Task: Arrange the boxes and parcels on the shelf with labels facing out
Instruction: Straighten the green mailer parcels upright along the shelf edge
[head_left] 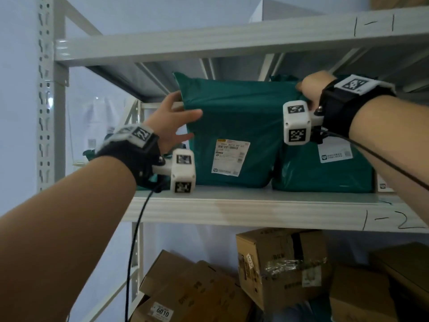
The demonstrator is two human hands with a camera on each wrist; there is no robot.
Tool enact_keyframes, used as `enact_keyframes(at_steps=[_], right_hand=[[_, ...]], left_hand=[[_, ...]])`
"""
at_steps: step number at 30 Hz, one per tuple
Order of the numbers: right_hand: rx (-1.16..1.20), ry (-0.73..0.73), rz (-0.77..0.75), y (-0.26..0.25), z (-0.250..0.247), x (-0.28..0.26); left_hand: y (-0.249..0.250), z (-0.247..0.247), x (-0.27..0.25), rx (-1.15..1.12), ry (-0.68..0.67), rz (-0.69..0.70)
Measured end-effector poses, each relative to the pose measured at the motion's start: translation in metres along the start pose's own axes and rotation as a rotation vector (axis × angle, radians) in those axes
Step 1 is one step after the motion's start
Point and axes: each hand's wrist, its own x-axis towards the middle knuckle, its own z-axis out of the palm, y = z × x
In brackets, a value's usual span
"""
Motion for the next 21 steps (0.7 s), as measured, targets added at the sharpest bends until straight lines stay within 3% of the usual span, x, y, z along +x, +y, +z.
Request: enact_keyframes(at_steps=[3,6,8,11,13,15,21], right_hand=[[0.001,0.093,-0.032,0.016,0.000,0.029],[0.331,0.155,0.080,0.016,-0.001,0.027],[0.716,0.188,0.122,0.011,0.002,0.011],[1.469,0.142,0.215,0.012,0.018,-0.008],[1.803,0.077,0.215,0.017,0.032,-0.015],[1.803,-0.018,0.210,0.019,0.043,-0.025],[1.397,-0.242,0.087,0.011,0.091,-0.024]], left_hand=[[-0.023,0.006,0.007,0.129,0.006,-0.020],[-0.031,0.013,0.012,0.184,0.035,0.008],[-0.032,0.020,0.017,0.151,0.066,0.036],[-0.036,0.026,0.029,0.043,0.104,0.064],[-0.037,0.032,0.031,0.000,0.141,0.062],[-0.041,0.037,0.032,-0.008,0.186,0.068],[-0.047,0.045,0.041,0.074,0.300,0.040]])
